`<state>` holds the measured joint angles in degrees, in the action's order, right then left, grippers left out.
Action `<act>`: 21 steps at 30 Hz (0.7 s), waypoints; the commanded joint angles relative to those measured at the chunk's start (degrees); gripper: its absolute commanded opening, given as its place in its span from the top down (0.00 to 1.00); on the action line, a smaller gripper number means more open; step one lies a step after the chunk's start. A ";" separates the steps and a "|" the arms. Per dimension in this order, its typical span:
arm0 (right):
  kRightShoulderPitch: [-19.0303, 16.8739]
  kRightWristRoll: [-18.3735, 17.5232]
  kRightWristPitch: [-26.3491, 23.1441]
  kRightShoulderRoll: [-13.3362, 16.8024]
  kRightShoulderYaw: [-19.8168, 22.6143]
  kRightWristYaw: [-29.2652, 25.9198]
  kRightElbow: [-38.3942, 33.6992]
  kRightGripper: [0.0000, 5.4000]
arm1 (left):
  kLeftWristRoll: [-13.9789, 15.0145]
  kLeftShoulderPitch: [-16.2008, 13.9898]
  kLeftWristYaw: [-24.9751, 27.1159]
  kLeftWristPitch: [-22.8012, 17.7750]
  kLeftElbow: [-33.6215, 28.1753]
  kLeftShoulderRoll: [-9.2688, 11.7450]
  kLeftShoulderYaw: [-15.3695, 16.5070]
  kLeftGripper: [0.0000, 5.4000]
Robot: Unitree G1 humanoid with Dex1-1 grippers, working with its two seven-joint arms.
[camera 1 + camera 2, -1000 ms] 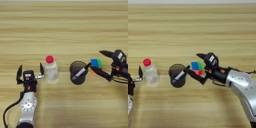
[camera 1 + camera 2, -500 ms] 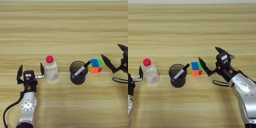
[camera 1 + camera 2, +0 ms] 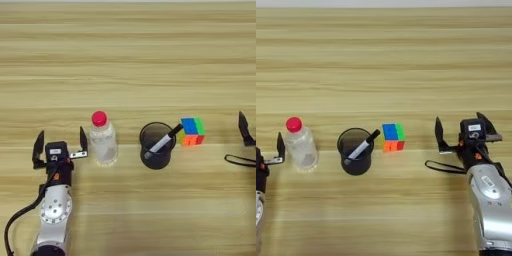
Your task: Move the objects on the table
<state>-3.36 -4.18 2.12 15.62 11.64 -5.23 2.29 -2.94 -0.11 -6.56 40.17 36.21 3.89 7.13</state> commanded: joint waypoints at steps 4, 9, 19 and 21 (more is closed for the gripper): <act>2.88 4.72 8.70 -0.84 0.44 5.72 10.68 0.01 | 0.43 -0.07 0.50 0.62 0.65 0.76 0.48 0.00; 5.78 5.86 13.23 0.54 1.55 7.98 19.32 0.01 | 0.63 0.04 0.88 0.79 0.80 0.83 0.66 0.00; 13.05 5.89 21.33 2.99 3.16 11.00 39.04 0.01 | 0.94 0.49 1.34 0.96 1.55 1.04 0.88 0.00; 14.16 5.85 22.55 3.17 3.13 11.17 42.18 0.01 | 1.01 0.61 1.40 1.03 1.76 1.12 0.92 0.00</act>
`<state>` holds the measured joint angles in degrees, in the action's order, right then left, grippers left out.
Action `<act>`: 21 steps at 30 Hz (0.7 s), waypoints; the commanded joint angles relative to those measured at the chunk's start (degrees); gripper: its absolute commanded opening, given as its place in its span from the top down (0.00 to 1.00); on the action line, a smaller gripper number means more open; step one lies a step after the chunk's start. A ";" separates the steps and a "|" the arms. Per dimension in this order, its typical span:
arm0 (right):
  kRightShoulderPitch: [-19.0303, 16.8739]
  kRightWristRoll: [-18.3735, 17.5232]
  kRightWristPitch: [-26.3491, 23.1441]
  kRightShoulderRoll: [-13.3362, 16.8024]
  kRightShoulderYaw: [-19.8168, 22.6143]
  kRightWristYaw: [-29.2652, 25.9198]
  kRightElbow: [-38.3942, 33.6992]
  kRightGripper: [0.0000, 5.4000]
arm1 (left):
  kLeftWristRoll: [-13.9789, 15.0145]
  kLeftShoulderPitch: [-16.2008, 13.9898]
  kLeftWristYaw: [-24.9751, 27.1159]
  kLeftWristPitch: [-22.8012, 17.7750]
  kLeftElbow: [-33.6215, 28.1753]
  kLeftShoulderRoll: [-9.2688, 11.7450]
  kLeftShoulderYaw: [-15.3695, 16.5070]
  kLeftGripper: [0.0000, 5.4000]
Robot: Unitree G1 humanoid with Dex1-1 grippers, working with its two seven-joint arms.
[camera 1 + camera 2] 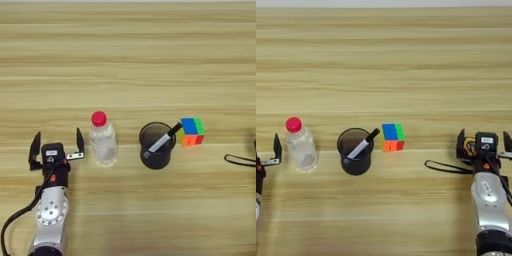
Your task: Move the objects on the table
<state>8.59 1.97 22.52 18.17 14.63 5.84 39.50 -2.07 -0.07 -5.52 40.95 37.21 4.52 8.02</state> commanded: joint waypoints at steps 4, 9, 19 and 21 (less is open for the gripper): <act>3.89 -0.48 3.49 0.62 -0.36 -0.98 9.60 0.01 | 0.35 0.75 0.53 0.35 1.11 0.68 0.07 0.00; 5.28 -1.59 5.16 0.02 -0.59 -2.92 13.28 0.01 | 0.45 0.86 0.57 0.52 1.45 0.78 0.01 0.00; 7.58 -3.48 2.62 0.42 0.44 -3.48 20.99 0.01 | 0.59 0.73 0.69 0.72 1.47 0.89 0.08 0.00; 7.99 -4.08 2.54 0.39 0.60 -4.16 21.94 0.01 | 0.61 0.72 0.71 0.76 1.52 0.92 0.11 0.00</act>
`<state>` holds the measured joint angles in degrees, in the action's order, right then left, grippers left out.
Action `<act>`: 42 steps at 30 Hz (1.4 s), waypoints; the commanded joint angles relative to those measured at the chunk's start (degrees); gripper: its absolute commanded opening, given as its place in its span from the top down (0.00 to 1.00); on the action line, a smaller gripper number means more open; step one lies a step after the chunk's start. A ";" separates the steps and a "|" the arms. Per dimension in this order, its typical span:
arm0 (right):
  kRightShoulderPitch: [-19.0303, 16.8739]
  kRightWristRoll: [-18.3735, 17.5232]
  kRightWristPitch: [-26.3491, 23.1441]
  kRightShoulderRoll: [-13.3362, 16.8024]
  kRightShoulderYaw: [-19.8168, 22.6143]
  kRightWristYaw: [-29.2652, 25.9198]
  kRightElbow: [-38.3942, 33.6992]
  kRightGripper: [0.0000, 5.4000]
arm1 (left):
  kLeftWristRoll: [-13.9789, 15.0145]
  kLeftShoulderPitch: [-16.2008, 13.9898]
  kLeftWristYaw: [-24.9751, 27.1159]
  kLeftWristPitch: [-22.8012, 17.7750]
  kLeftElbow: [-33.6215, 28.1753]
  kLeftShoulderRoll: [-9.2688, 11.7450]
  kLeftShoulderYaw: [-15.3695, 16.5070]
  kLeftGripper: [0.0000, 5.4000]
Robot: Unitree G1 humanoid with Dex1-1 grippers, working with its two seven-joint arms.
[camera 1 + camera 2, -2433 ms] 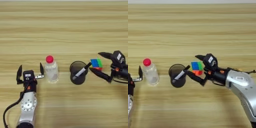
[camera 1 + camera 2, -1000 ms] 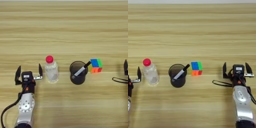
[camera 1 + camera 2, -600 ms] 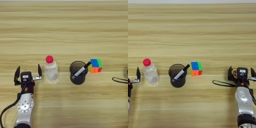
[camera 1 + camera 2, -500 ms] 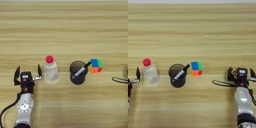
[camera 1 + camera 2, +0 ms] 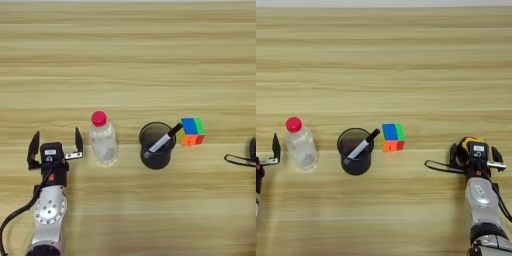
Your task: Move the objects on the table
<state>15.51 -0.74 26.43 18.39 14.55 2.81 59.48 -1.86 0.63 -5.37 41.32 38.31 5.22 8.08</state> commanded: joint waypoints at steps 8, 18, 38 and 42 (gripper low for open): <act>2.40 -3.43 -2.01 -0.36 1.18 -4.64 4.65 0.08 | 0.53 0.20 0.66 0.50 0.80 0.39 0.21 0.00; 2.83 -4.67 -1.76 -1.14 0.95 -7.87 5.19 0.20 | 0.46 0.49 0.73 0.71 1.39 0.37 0.40 0.00; -0.26 -1.52 0.60 -9.13 -6.61 -11.61 -0.44 0.20 | 0.25 0.61 0.55 1.00 1.65 0.19 0.36 0.00; -0.86 -1.15 0.47 -9.72 -7.37 -11.36 -1.10 0.20 | 0.23 0.63 0.54 0.97 1.64 0.18 0.34 0.00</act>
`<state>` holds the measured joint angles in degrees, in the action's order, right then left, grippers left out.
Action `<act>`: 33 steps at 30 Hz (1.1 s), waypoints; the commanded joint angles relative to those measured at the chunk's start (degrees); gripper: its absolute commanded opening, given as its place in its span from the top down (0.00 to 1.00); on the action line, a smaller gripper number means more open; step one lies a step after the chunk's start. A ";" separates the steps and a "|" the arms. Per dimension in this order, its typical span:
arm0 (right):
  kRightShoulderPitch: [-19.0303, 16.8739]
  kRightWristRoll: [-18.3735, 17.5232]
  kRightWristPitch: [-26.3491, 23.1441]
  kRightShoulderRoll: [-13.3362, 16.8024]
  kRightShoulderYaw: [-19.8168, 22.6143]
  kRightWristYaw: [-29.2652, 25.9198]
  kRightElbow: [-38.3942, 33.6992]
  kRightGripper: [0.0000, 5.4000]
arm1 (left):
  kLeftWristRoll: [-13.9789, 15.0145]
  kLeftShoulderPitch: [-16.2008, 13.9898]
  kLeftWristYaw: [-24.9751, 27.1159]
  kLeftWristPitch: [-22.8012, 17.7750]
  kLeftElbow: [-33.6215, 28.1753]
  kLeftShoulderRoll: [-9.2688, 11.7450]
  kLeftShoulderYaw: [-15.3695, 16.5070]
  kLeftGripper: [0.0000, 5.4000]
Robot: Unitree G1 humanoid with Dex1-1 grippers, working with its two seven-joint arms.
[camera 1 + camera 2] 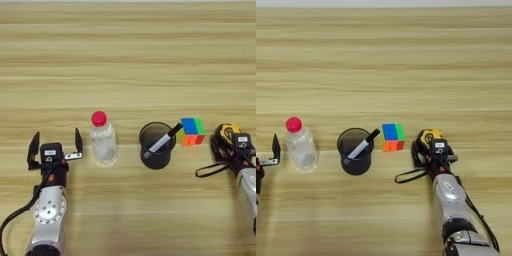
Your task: Move the objects on the table
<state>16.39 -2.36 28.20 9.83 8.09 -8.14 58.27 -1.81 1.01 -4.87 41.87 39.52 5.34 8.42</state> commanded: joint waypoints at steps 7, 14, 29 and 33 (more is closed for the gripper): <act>-6.64 0.93 -2.05 -1.47 -2.11 -0.14 -3.86 0.20 | 0.20 0.19 -0.03 0.37 0.24 0.04 0.03 0.00; -11.36 1.41 -3.34 -2.59 -3.64 -0.16 -8.46 0.20 | 0.21 0.67 0.03 0.27 0.57 0.05 0.00 0.00; -12.05 2.25 -2.47 -2.60 -4.54 0.86 -11.11 0.01 | 0.12 1.43 0.02 0.39 1.44 0.09 -0.06 0.00; -13.36 3.05 -2.07 -2.41 -5.00 1.86 -14.92 0.00 | 0.16 1.54 0.05 0.49 1.68 0.16 -0.01 0.00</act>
<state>4.92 -0.18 27.90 7.37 3.69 -6.62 44.35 -1.84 2.11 -4.90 41.91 40.49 5.32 8.41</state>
